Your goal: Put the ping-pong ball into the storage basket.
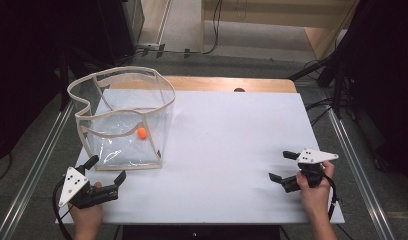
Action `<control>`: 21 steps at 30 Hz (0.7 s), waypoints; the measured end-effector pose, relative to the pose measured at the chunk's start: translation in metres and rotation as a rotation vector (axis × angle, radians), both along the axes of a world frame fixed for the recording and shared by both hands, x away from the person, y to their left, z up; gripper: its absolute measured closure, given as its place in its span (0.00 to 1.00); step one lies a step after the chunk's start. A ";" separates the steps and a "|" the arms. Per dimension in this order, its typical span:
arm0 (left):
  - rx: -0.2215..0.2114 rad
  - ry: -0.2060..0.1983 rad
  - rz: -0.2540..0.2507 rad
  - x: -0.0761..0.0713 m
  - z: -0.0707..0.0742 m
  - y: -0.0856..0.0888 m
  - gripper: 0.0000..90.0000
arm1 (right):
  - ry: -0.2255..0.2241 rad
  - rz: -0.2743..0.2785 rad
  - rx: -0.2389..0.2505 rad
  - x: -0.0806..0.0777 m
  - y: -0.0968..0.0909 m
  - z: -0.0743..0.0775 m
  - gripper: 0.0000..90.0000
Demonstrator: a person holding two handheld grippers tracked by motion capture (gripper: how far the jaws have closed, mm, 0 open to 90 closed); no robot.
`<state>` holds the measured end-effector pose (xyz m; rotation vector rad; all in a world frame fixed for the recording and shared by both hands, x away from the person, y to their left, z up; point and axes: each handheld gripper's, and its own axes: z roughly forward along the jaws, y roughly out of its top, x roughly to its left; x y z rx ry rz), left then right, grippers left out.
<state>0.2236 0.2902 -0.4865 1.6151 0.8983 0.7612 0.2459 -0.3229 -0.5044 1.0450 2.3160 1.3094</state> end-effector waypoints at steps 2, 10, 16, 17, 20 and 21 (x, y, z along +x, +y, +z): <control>0.000 0.001 0.000 0.000 0.000 0.000 0.00 | 0.000 -0.009 -0.005 -0.002 -0.002 -0.001 0.00; -0.003 0.001 0.004 0.001 0.000 0.001 0.00 | -0.020 -0.010 0.040 -0.008 -0.014 -0.004 0.00; 0.002 0.006 0.014 0.001 0.000 -0.001 0.00 | -0.029 0.002 0.061 -0.007 -0.020 -0.008 0.00; 0.005 0.007 0.017 0.001 0.000 -0.001 0.00 | -0.029 0.001 0.069 -0.007 -0.021 -0.009 0.00; 0.010 0.001 0.027 0.000 0.000 -0.002 0.00 | -0.022 -0.001 0.086 -0.005 -0.022 -0.013 0.00; 0.012 0.001 0.026 -0.001 0.000 -0.001 0.00 | -0.020 -0.003 0.089 -0.005 -0.021 -0.014 0.00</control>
